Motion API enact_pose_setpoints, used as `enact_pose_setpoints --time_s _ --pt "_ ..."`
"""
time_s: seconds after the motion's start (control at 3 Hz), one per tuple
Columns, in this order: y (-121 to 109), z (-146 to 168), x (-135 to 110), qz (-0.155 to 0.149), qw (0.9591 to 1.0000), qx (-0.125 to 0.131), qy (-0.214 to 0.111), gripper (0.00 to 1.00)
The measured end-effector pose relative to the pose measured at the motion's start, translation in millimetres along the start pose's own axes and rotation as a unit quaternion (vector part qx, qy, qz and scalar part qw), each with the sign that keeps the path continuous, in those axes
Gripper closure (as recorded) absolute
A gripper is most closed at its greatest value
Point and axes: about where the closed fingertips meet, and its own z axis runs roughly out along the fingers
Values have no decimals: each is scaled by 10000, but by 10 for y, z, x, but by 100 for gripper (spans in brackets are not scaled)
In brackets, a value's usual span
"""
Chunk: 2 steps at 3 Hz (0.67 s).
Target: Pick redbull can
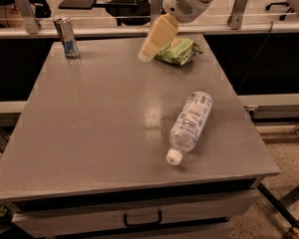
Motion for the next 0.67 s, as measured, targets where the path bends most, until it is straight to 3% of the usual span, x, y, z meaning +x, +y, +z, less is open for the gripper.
enact_pose_setpoints --time_s 0.67 --pt "-98 511 -438 564 9982 192 -100 0"
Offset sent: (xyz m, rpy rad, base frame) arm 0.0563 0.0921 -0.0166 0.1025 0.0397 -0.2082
